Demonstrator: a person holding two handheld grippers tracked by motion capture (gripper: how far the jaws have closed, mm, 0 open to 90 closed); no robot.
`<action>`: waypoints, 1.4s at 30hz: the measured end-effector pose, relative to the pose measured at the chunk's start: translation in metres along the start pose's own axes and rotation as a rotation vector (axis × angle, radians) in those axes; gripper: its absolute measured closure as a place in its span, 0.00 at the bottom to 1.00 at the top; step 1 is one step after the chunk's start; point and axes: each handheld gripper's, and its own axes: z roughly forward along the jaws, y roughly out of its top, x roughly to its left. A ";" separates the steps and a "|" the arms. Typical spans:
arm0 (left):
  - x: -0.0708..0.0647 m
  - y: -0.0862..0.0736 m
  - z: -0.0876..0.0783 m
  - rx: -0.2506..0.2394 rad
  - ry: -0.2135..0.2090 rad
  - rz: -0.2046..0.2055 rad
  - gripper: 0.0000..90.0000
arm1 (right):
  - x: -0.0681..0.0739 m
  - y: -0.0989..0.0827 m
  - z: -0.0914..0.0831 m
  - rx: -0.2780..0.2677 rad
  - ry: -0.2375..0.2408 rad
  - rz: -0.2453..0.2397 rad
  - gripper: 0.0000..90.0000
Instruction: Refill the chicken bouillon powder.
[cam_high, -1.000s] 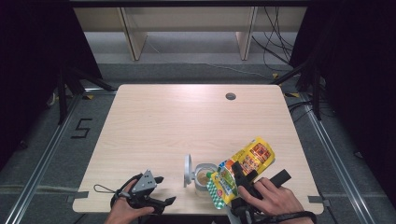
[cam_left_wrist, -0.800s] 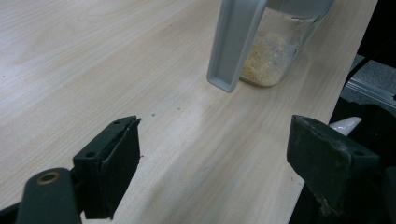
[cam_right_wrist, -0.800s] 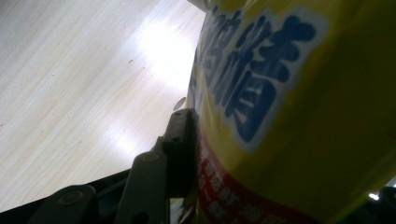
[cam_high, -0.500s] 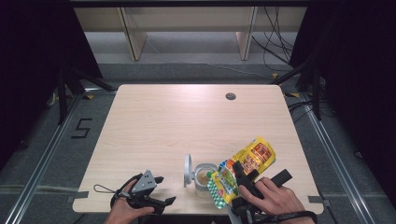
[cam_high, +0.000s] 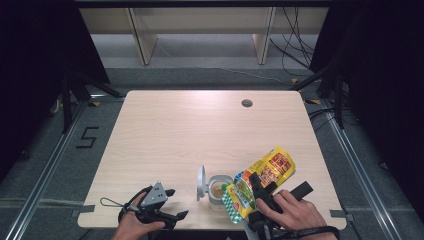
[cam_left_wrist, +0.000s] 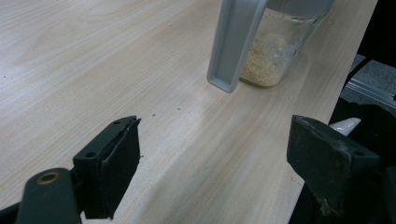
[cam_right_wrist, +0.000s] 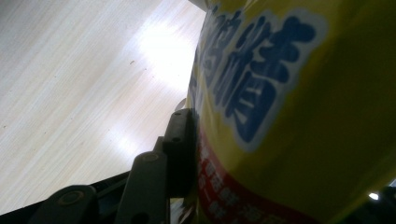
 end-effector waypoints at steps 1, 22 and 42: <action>0.000 0.000 0.000 0.001 -0.001 0.005 0.19 | 0.000 0.000 0.000 -0.001 0.000 0.005 0.72; 0.001 0.000 0.000 0.006 -0.002 0.011 0.19 | 0.000 -0.002 0.000 0.005 0.002 -0.004 0.72; 0.002 0.001 0.000 0.004 -0.003 0.033 0.19 | 0.000 0.002 0.000 -0.006 0.004 -0.004 0.72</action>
